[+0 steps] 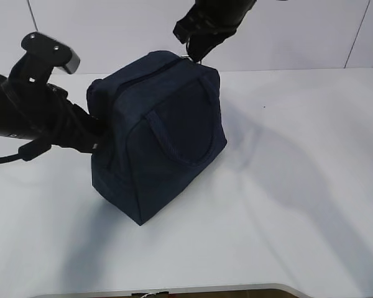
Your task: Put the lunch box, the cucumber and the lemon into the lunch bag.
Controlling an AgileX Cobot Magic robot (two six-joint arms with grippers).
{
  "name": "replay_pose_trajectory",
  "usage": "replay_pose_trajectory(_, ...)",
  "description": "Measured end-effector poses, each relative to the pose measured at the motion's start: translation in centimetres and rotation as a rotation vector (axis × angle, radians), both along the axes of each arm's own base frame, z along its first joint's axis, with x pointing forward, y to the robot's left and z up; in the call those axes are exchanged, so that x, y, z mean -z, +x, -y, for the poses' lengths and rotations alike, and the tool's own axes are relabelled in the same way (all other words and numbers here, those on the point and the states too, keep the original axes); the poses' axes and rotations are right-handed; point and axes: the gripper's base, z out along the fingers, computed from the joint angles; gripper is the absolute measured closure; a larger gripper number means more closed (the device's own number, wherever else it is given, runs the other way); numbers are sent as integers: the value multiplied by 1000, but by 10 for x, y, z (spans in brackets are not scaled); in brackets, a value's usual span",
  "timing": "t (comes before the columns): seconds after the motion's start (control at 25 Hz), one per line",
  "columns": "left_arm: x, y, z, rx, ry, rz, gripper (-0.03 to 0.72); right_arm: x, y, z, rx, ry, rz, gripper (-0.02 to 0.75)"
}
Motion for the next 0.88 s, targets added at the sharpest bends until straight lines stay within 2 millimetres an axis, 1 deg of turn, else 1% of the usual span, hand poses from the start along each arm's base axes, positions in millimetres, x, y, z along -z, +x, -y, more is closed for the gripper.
replay_pose_trajectory(0.16, 0, 5, -12, -26, 19, 8, 701, 5, -7, 3, 0, -17, -32, 733)
replay_pose_trajectory(0.28, 0, 10, -22, -68, 30, 24, 701, 1, -14, 8, 12, -33, -33, 733)
replay_pose_trajectory(0.4, -1, 14, -28, -102, 45, 49, 701, -3, -23, 12, 22, -33, -46, 733)
replay_pose_trajectory(0.48, -2, 15, -30, -121, 54, 66, 701, -5, -31, 14, 25, -23, -57, 733)
replay_pose_trajectory(0.88, -4, 19, -34, -162, 77, 108, 701, -5, -74, 23, 56, 55, -174, 733)
